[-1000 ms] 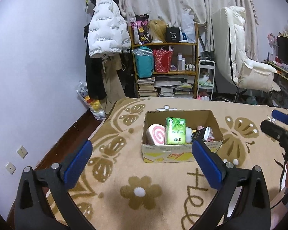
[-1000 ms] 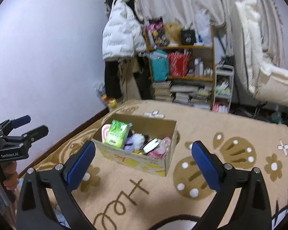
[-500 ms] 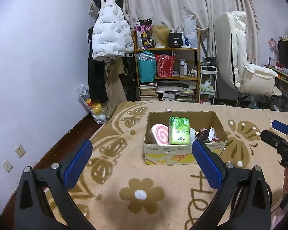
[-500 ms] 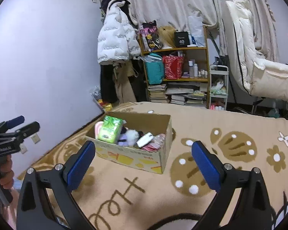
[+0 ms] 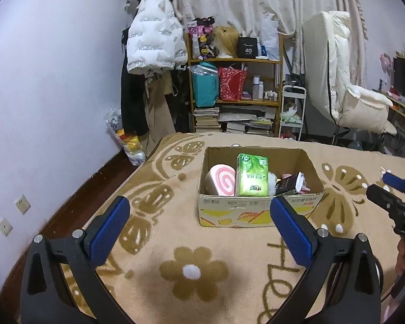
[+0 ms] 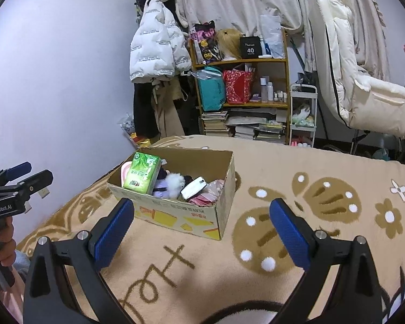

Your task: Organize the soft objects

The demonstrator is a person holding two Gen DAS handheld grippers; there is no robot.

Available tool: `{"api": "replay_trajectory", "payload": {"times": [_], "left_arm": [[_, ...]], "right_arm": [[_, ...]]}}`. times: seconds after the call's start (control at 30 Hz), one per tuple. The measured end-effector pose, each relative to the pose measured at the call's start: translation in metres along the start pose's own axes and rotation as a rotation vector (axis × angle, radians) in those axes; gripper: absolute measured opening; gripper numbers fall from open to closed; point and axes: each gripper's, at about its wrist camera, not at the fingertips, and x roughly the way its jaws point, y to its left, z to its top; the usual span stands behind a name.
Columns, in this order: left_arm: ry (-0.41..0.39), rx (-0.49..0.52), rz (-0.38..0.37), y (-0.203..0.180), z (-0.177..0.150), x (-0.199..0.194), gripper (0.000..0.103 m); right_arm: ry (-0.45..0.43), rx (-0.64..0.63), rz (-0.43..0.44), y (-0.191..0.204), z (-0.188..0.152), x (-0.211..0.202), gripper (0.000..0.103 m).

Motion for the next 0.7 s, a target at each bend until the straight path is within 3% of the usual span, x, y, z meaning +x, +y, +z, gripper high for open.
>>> {"api": "replay_trajectory", "payload": {"times": [0.2,0.7], "left_arm": [[0.021,-0.031,0.009,0.0041,-0.0032,0.0094,0.102],[0.015,0.005,-0.008,-0.0049,-0.0073,0.0091,0.102]], "right_arm": [[0.0,0.012,-0.003,-0.0033,-0.0019,0.0027,0.103],[0.001,0.012,-0.013,-0.005,-0.0057,0.0035,0.103]]}}
